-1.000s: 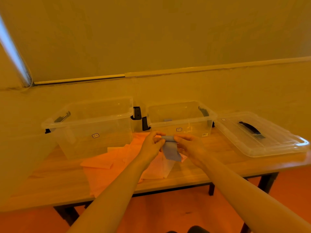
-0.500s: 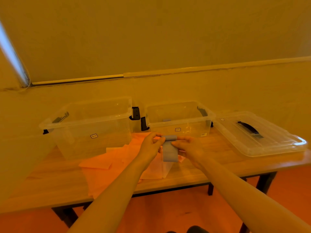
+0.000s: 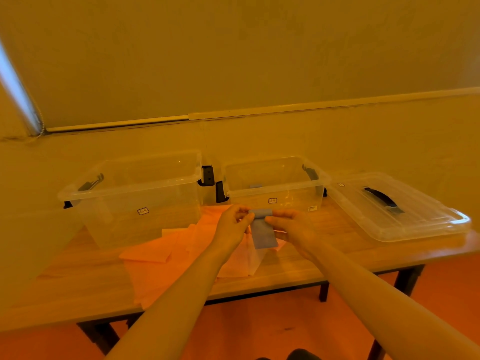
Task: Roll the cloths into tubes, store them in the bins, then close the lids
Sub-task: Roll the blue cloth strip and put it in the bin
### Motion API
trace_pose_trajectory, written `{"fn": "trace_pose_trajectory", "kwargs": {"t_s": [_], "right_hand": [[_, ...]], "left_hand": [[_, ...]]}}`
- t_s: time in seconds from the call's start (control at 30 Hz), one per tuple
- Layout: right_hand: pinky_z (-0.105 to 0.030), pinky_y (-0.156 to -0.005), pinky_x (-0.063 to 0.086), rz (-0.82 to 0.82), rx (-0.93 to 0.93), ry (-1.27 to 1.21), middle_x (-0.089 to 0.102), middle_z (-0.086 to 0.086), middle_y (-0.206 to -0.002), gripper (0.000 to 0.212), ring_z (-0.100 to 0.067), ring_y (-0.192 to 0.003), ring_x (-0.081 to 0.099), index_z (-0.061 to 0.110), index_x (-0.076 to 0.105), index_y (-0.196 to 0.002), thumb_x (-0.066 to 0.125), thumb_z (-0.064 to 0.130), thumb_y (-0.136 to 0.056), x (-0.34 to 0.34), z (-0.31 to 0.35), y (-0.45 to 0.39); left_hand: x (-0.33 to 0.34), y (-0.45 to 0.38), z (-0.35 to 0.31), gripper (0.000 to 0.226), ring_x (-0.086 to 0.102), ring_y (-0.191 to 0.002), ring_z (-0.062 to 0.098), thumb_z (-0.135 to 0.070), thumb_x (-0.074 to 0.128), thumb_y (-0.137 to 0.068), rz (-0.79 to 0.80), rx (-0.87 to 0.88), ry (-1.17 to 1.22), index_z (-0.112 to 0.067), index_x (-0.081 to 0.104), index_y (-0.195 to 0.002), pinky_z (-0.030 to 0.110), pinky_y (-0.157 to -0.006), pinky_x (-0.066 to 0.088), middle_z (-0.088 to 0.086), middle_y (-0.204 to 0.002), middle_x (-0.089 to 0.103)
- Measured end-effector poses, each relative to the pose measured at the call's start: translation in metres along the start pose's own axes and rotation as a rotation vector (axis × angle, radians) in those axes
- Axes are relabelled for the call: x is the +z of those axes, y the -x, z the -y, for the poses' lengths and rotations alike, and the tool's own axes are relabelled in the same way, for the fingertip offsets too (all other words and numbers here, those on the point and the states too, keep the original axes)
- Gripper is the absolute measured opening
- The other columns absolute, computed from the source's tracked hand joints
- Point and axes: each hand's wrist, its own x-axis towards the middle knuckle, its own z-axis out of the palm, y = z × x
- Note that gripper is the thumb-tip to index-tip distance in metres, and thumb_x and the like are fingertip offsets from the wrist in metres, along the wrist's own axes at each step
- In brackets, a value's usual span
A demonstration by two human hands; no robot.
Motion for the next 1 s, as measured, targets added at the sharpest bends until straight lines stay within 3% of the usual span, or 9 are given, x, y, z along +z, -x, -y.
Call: {"fn": "trace_pose_trajectory", "kwargs": {"t_s": [0.13, 0.27, 0.37, 0.5, 0.7, 0.83, 0.9, 1.0], "right_hand": [[-0.032, -0.076, 0.058, 0.026, 0.008, -0.05, 0.071, -0.015, -0.105, 0.025, -0.025, -0.095, 0.07, 0.002, 0.068, -0.11, 0.067, 0.013, -0.087, 0.0, 0.003, 0.001], [-0.03, -0.074, 0.059, -0.044, 0.018, -0.073, 0.068, -0.02, -0.109, 0.027, -0.028, -0.097, 0.068, -0.003, 0.064, -0.112, 0.066, 0.006, -0.087, 0.001, 0.002, -0.002], [-0.03, -0.075, 0.058, -0.029, 0.007, -0.088, 0.067, -0.02, -0.111, 0.032, -0.027, -0.098, 0.067, -0.003, 0.062, -0.117, 0.066, 0.002, -0.086, -0.002, 0.001, -0.001], [-0.029, -0.072, 0.058, -0.007, 0.01, -0.112, 0.069, -0.016, -0.106, 0.031, -0.024, -0.095, 0.068, 0.001, 0.062, -0.117, 0.065, -0.002, -0.086, -0.003, 0.002, 0.002], [-0.028, -0.066, 0.058, -0.019, 0.038, -0.168, 0.071, -0.012, -0.095, 0.012, -0.021, -0.084, 0.07, 0.005, 0.068, -0.1, 0.066, 0.007, -0.088, -0.001, 0.006, 0.005], [-0.023, -0.065, 0.058, -0.046, 0.017, -0.191, 0.068, -0.012, -0.094, 0.02, -0.019, -0.085, 0.067, -0.002, 0.064, -0.107, 0.063, -0.001, -0.087, -0.002, 0.006, 0.004], [-0.023, -0.067, 0.058, -0.034, 0.01, -0.179, 0.069, -0.012, -0.096, 0.022, -0.018, -0.086, 0.068, -0.001, 0.064, -0.109, 0.063, -0.004, -0.087, -0.003, 0.007, 0.005], [-0.025, -0.073, 0.059, 0.014, -0.001, -0.113, 0.07, -0.013, -0.103, 0.024, -0.019, -0.091, 0.069, 0.005, 0.066, -0.108, 0.062, -0.005, -0.087, -0.005, 0.006, 0.006]], "left_hand": [[-0.002, 0.001, -0.001, 0.012, 0.05, -0.065, 0.007, -0.006, 0.058, -0.093, 0.016, 0.016, 0.0, -0.011, 0.059, -0.104, 0.009, -0.05, 0.039, 0.007, -0.094, 0.062], [-0.002, 0.003, -0.002, 0.022, 0.052, -0.064, 0.008, -0.004, 0.058, -0.093, 0.058, -0.015, 0.017, -0.015, 0.057, -0.112, 0.009, -0.047, 0.038, 0.006, -0.098, 0.064], [-0.003, 0.005, -0.005, 0.022, 0.052, -0.059, 0.007, -0.015, 0.058, -0.095, 0.099, -0.09, 0.031, -0.019, 0.057, -0.116, 0.011, -0.044, 0.036, 0.004, -0.087, 0.062], [-0.002, 0.004, -0.005, 0.006, 0.047, -0.056, 0.007, -0.018, 0.056, -0.096, 0.09, -0.089, -0.013, -0.017, 0.061, -0.098, 0.012, -0.043, 0.034, 0.0, -0.071, 0.056], [-0.002, 0.006, -0.005, 0.012, 0.047, -0.063, 0.008, -0.007, 0.059, -0.093, 0.094, -0.006, -0.011, -0.013, 0.063, -0.103, 0.009, -0.045, 0.035, 0.001, -0.079, 0.057], [0.0, 0.008, -0.008, 0.02, 0.049, -0.065, 0.007, -0.009, 0.059, -0.093, 0.122, -0.026, 0.014, -0.015, 0.061, -0.112, 0.008, -0.045, 0.035, 0.005, -0.092, 0.061], [0.001, 0.01, -0.011, 0.019, 0.05, -0.06, 0.009, -0.017, 0.055, -0.096, 0.119, -0.08, 0.053, -0.016, 0.059, -0.115, 0.009, -0.043, 0.034, 0.004, -0.086, 0.06], [0.003, 0.009, -0.011, 0.008, 0.048, -0.056, 0.01, -0.019, 0.051, -0.098, 0.11, -0.107, 0.019, -0.018, 0.059, -0.102, 0.01, -0.04, 0.033, 0.002, -0.075, 0.057]]}}
